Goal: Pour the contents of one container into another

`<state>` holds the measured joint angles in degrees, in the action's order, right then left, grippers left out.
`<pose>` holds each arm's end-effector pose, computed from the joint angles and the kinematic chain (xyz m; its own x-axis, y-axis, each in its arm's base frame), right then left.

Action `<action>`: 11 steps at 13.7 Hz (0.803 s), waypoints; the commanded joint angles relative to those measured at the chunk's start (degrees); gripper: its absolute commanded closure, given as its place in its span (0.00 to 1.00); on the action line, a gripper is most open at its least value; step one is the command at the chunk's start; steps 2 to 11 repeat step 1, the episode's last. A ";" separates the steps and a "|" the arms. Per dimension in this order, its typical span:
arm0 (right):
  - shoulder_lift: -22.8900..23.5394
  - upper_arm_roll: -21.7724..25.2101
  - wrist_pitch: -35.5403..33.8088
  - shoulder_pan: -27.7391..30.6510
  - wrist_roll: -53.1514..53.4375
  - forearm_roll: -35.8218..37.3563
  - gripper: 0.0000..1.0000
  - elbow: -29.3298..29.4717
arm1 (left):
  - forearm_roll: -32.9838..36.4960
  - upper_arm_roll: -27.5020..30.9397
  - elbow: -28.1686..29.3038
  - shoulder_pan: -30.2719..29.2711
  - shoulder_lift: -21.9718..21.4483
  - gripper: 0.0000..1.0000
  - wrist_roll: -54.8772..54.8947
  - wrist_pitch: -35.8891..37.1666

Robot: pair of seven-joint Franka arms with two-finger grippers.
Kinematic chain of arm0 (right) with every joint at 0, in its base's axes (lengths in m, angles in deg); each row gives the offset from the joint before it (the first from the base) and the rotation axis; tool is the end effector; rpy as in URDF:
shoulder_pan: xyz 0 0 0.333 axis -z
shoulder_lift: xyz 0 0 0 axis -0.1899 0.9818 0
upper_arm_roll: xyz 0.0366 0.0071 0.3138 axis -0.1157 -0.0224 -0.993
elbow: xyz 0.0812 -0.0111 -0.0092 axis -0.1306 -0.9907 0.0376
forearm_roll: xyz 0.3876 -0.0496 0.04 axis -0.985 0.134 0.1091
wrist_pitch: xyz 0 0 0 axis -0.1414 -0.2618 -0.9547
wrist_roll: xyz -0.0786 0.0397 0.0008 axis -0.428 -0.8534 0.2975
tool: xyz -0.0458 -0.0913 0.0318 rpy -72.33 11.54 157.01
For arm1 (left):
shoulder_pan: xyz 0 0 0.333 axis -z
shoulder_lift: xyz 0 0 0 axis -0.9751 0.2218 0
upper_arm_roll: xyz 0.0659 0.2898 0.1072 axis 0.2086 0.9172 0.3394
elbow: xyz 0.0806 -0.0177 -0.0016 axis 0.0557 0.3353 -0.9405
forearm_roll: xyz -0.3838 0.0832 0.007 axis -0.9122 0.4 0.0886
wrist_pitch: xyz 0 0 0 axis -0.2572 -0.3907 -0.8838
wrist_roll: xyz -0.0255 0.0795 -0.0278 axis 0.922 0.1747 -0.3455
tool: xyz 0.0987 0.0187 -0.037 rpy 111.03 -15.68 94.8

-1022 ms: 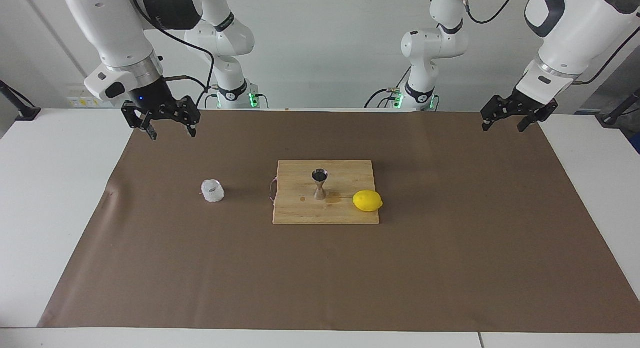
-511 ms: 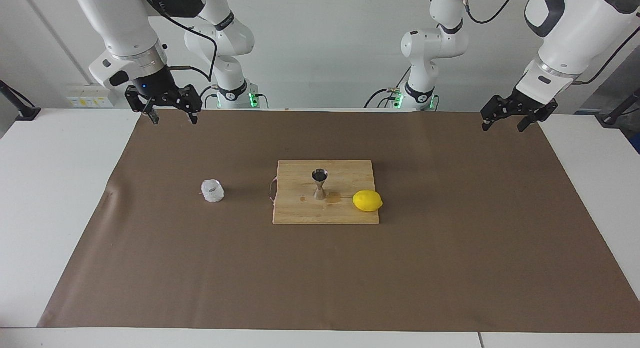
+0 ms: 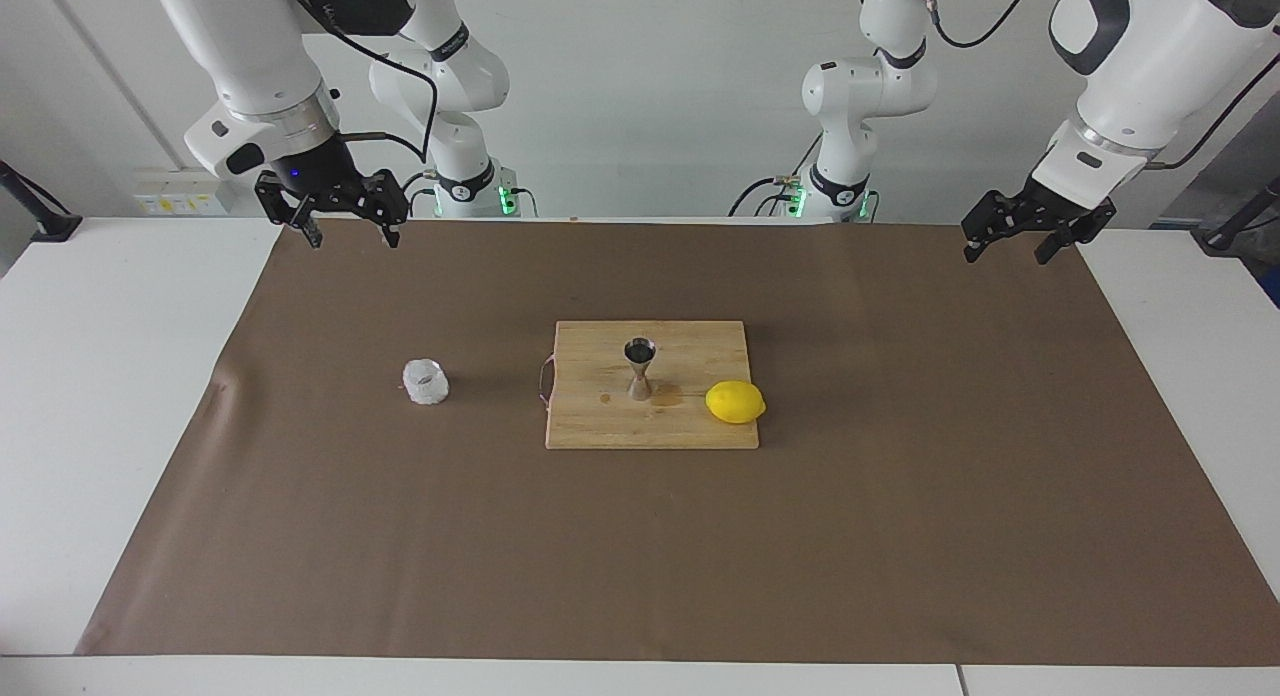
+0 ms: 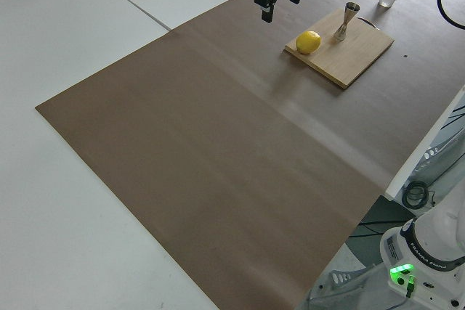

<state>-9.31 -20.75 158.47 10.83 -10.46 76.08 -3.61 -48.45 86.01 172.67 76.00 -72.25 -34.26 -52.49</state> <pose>0.5365 0.0217 0.6178 0.9990 0.0021 -0.0450 0.0024 -1.0000 0.0049 0.5396 -0.0193 0.6055 0.9962 -0.0660 -0.0568 -0.0643 -0.9974 0.0310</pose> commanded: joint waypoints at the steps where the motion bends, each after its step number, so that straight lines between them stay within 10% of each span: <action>1: -1.15 -0.73 -0.17 0.38 1.62 1.23 0.00 -1.29 | 0.70 -0.41 0.32 -0.57 -0.63 0.00 0.53 0.77; 11: -1.15 -0.73 -0.17 0.38 1.62 1.23 0.00 -1.29 | 0.70 -0.41 0.32 -0.57 -0.63 0.00 0.53 0.77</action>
